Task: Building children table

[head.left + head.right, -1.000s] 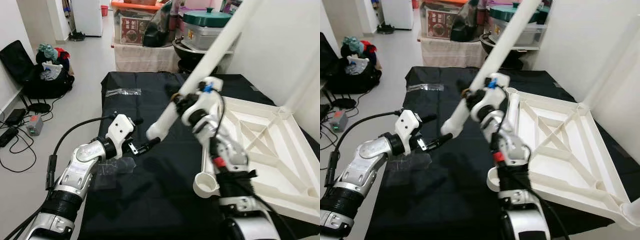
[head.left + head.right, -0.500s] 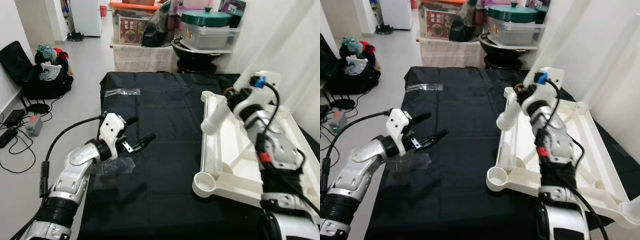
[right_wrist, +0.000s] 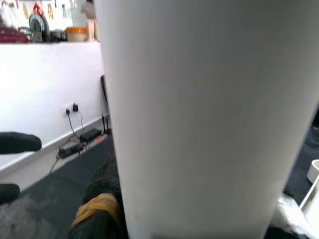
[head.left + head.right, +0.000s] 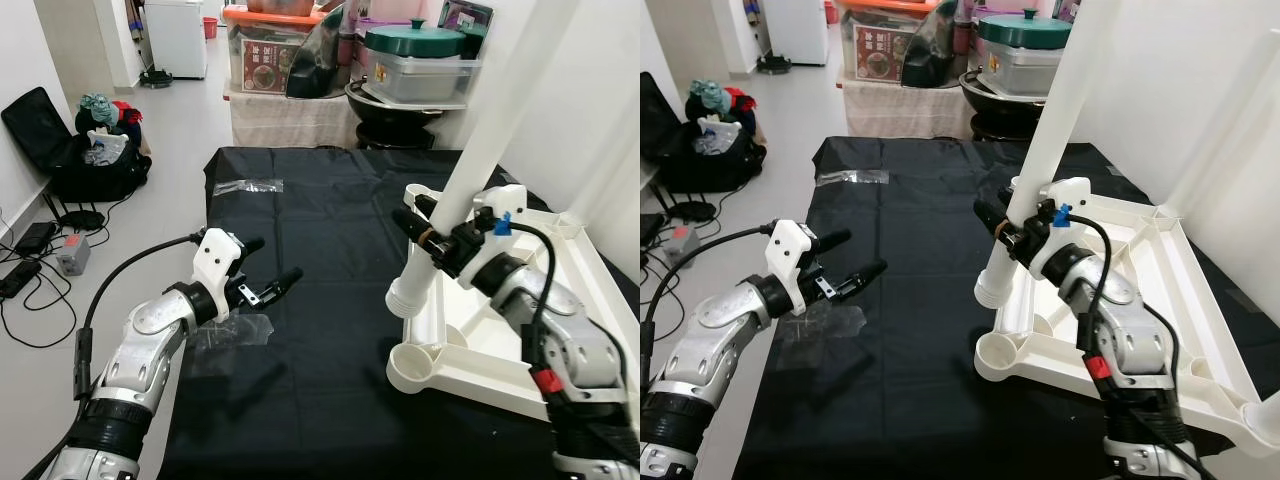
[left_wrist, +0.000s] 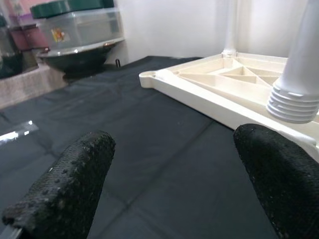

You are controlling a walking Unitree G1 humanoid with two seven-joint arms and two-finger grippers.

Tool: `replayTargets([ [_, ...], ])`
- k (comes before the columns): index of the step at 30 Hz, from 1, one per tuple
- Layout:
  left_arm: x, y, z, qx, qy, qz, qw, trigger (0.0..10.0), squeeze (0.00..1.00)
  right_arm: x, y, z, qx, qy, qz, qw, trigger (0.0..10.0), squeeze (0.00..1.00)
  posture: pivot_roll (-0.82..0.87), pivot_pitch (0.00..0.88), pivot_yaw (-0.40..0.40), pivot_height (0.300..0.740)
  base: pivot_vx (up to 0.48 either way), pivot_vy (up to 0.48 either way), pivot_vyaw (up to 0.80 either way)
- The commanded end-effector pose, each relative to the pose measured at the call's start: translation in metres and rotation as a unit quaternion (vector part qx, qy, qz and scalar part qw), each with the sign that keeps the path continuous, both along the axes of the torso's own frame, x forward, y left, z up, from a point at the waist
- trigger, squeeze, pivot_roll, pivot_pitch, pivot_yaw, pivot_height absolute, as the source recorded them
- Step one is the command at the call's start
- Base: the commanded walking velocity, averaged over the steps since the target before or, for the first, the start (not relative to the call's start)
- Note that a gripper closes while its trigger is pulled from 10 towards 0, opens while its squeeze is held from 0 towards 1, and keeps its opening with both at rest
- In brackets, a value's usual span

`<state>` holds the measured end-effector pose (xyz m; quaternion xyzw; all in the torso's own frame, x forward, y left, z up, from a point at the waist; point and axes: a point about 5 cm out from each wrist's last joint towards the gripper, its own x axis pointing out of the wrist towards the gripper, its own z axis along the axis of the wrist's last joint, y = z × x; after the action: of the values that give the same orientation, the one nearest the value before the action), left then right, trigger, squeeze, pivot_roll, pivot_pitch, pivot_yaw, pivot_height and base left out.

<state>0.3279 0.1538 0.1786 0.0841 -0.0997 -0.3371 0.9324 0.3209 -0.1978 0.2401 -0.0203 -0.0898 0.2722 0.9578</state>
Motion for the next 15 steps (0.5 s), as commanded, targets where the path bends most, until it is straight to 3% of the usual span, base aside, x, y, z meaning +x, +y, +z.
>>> replayTargets([
  [1, -0.002, 0.0, 0.0, 0.002, 0.001, 0.0, 1.0, 10.0, 0.0, -0.001, -0.001, -0.003, -0.011, 0.0, 0.003, 1.0, 0.0, 0.0, 0.04, 0.0, -0.06, 0.74, 0.0, 0.0, 0.0],
  [8, -0.004, 0.002, -0.001, 0.004, 0.003, 0.005, 1.0, 10.0, 0.0, -0.012, -0.013, -0.013, -0.037, 0.027, 0.045, 0.998, 0.0, 0.0, 0.05, 0.0, -0.065, 0.74, 0.0, 0.0, 0.0],
  [15, -0.005, 0.005, -0.001, 0.004, 0.006, 0.007, 1.0, 10.0, 0.0, -0.026, -0.01, -0.019, -0.041, 0.048, 0.111, 0.992, 0.0, 0.0, 0.05, 0.0, -0.062, 0.74, 0.0, 0.0, 0.0],
])
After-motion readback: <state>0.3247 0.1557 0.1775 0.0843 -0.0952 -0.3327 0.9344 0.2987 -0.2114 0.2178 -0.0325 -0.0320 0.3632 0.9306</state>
